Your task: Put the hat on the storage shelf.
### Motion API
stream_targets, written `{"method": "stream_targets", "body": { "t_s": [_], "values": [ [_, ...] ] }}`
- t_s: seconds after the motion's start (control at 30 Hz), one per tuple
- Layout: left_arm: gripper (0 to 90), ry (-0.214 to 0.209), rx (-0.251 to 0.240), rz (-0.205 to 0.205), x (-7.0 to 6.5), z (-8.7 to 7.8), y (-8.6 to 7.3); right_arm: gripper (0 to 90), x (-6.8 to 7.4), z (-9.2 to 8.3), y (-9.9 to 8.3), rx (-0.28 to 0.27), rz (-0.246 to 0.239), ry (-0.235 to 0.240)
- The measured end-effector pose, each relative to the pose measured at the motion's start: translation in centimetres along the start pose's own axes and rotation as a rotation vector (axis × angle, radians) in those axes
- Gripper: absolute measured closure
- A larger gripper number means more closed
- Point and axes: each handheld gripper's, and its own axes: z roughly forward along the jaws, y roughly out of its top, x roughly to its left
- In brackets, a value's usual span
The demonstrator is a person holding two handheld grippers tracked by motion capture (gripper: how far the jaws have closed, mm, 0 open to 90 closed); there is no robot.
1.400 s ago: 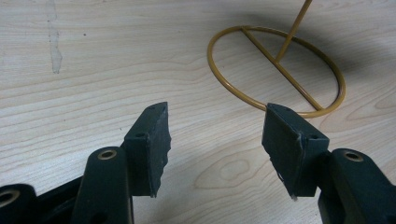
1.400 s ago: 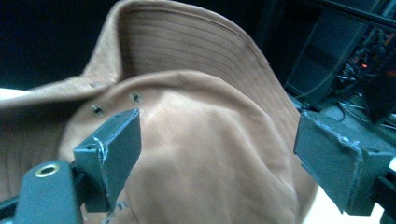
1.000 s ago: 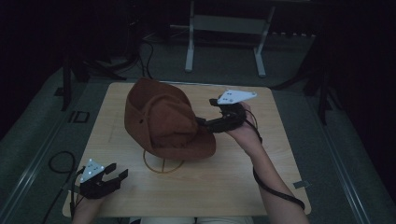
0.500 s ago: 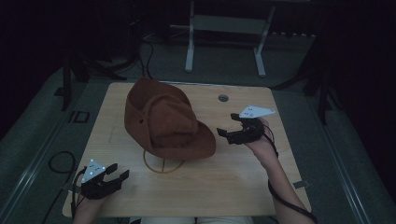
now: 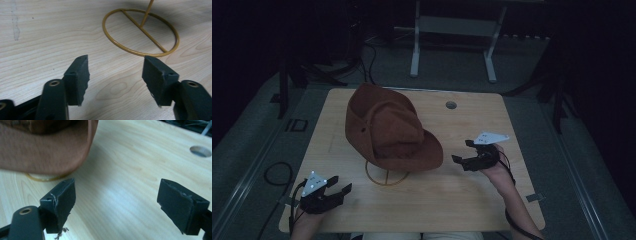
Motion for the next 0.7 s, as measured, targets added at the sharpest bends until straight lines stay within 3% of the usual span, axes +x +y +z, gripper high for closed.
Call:
{"method": "stream_targets", "body": {
  "t_s": [0.3,0.4,0.53,0.7],
  "values": [
    [27.0,0.006,0.007,0.009,-0.1,0.3,-0.2,14.5,0.8,-0.3,-2.6,0.016,-0.005,0.024],
    [16.7,0.018,0.01,0.018,-0.1,0.6,-0.3,14.2,0.9,-0.6,-4.2,0.016,0.012,0.017],
    [13.9,0.002,0.008,0.005,0.0,0.6,-0.4,13.7,0.9,-0.8,-5.6,0.021,0.011,-0.003],
    [9.0,0.031,-0.004,0.03,-0.1,0.6,-0.4,13.3,0.8,-1.6,-7.0,0.023,0.021,-0.015]
  ]
}}
